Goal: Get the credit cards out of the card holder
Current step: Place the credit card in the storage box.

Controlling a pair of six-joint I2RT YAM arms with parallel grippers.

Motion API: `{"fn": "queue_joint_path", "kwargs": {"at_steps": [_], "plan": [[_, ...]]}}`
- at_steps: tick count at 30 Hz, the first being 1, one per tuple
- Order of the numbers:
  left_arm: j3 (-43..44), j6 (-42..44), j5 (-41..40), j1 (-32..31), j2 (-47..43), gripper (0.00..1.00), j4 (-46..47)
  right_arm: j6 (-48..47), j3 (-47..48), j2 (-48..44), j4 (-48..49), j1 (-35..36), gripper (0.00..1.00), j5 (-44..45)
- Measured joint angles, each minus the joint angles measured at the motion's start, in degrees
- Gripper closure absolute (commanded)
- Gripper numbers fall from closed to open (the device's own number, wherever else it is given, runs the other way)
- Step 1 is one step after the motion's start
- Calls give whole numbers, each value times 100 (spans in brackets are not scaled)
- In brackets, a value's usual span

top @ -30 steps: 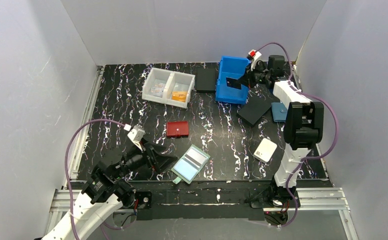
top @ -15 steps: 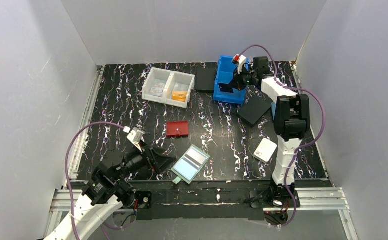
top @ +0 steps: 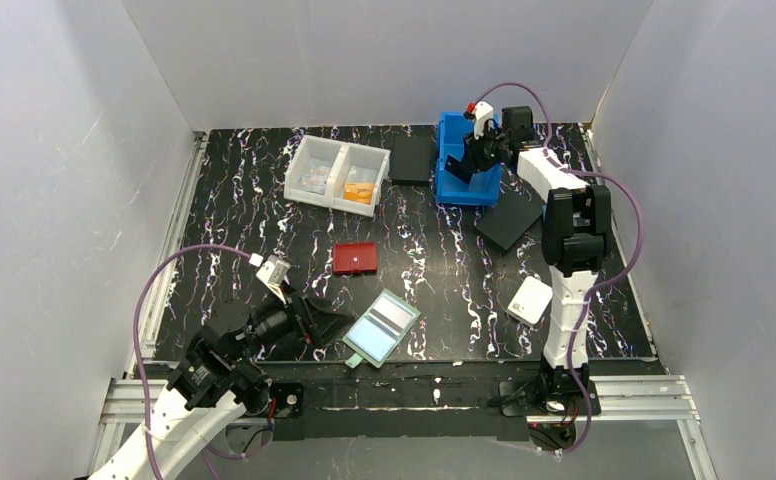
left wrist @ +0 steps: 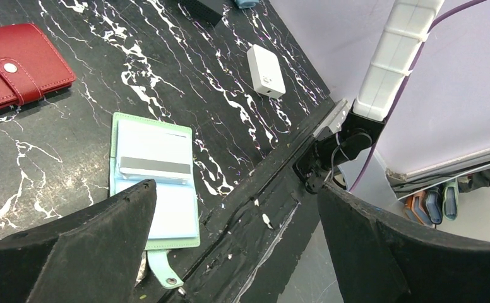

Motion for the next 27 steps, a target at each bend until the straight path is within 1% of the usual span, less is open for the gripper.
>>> {"fn": "queue_joint_path", "kwargs": {"at_steps": [3, 10, 16, 19, 22, 24, 27], "plan": [[-11, -20, 4, 0, 0, 2, 36, 38, 8, 0, -1, 63, 49, 311], [-13, -60, 16, 0, 2, 2, 119, 41, 12, -46, 3, 160, 45, 1034], [-112, -215, 46, 0, 0, 2, 287, 32, -12, -432, -127, 132, 43, 1090], [-287, -476, 36, 0, 26, 2, 404, 28, -171, -903, -297, 126, 42, 868], [-393, -799, 5, 0, 232, 2, 421, 14, -735, -1682, -345, 123, 39, 540], [-443, -1013, 5, 0, 482, 2, 488, -3, -1307, -2356, -404, 123, 32, 263], [-531, -1315, 73, -2, 939, 2, 664, -62, -2382, -3484, -461, 123, 15, -202]]}}
